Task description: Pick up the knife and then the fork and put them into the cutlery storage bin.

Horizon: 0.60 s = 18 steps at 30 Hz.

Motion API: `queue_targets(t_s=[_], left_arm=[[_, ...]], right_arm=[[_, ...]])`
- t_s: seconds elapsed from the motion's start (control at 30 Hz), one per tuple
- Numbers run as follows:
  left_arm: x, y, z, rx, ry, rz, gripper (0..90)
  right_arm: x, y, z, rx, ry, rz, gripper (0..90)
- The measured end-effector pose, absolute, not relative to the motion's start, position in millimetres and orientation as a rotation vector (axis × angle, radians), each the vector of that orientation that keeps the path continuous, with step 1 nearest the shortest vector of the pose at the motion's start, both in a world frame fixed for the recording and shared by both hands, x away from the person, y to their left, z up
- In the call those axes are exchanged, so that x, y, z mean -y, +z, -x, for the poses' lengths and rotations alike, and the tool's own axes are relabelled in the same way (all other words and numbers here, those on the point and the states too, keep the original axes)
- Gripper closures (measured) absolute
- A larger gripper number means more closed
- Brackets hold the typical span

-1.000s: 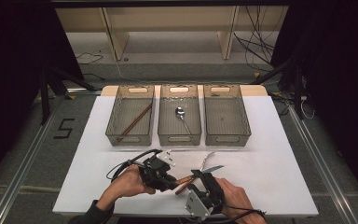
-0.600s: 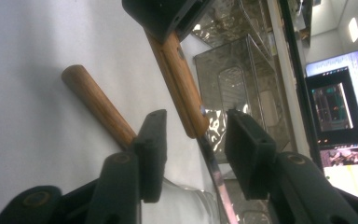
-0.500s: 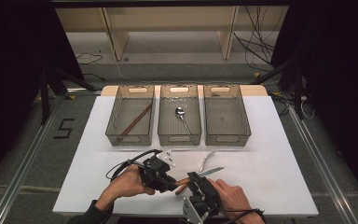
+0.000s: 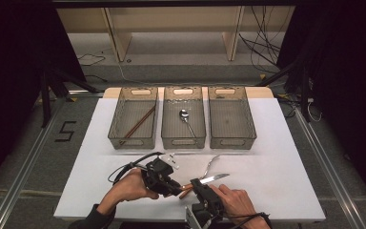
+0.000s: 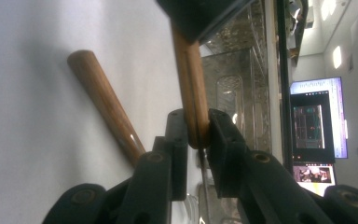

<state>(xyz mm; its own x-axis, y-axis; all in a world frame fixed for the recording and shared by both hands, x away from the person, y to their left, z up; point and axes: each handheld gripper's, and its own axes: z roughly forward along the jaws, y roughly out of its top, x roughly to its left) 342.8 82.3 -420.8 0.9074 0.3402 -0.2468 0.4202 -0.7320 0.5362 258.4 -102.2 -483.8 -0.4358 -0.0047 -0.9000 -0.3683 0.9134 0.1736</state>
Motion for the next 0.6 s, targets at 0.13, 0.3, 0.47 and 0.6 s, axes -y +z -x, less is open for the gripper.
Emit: queue_targets(t_s=[0.13, 0.3, 0.47, 0.6], left_arm=[[-85.3, -417.8, -343.3, -0.568, -0.153, -2.463, 59.5], [-95.8, -407.7, -346.5, -0.608, -0.087, -2.414, 46.2], [-110.7, -399.4, -350.8, -0.679, -0.011, -2.353, 35.3], [-123.1, -397.3, -353.1, -0.729, 0.048, -2.304, 30.5]], right_arm=[[103.0, -484.6, -259.0, -2.013, 0.426, 0.247, 81.0], [108.6, -478.8, -262.3, -2.016, 0.439, 0.205, 81.2], [118.3, -470.8, -268.3, -2.024, 0.431, 0.171, 81.2], [124.7, -467.0, -271.4, -2.024, 0.428, 0.142, 81.2]])
